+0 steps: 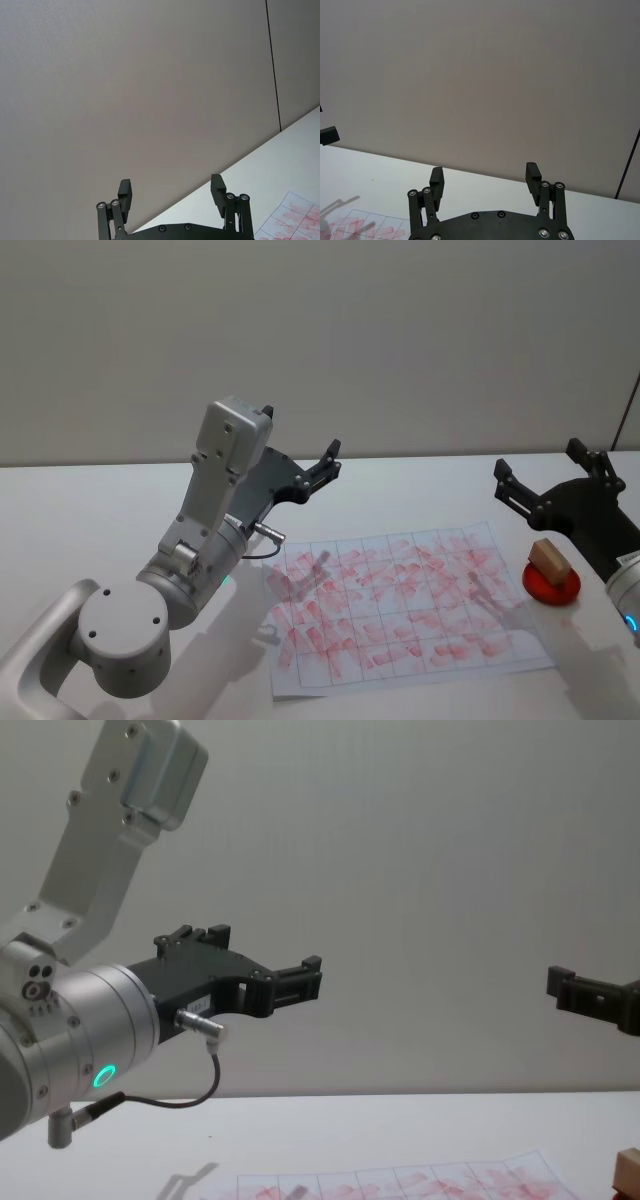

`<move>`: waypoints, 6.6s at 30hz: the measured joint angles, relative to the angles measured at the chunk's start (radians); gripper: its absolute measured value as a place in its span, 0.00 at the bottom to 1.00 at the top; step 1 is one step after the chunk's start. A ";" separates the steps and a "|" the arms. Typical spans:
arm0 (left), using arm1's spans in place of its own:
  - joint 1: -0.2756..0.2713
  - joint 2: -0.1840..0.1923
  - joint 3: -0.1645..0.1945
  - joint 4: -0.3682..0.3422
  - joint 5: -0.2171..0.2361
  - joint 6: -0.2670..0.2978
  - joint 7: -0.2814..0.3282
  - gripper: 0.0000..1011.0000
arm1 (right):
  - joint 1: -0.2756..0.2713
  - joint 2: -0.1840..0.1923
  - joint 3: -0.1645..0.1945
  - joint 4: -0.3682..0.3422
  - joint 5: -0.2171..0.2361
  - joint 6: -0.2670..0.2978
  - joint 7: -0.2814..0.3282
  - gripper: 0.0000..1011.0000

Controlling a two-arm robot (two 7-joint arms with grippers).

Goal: Use the one hand to pick up the stamp and affix it onto the A4 paper.

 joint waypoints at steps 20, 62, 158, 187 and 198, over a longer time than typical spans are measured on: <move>0.000 0.000 0.000 0.000 0.000 0.000 0.000 0.99 | 0.000 0.000 0.000 0.000 -0.001 0.000 0.000 0.99; 0.000 0.000 0.000 0.000 0.000 0.000 0.000 0.99 | -0.134 0.182 0.114 -0.004 0.201 0.171 0.036 0.99; 0.000 0.000 0.000 0.000 0.000 0.000 0.000 0.99 | 0.279 0.014 -0.046 0.363 -0.001 0.200 0.629 0.24; 0.000 0.000 0.000 0.000 0.000 0.000 0.000 0.99 | 0.353 -0.016 -0.110 0.520 -0.095 0.310 0.812 0.24; 0.000 0.000 0.000 0.000 0.000 0.000 0.000 0.99 | 0.362 -0.019 -0.128 0.550 -0.128 0.246 0.809 0.24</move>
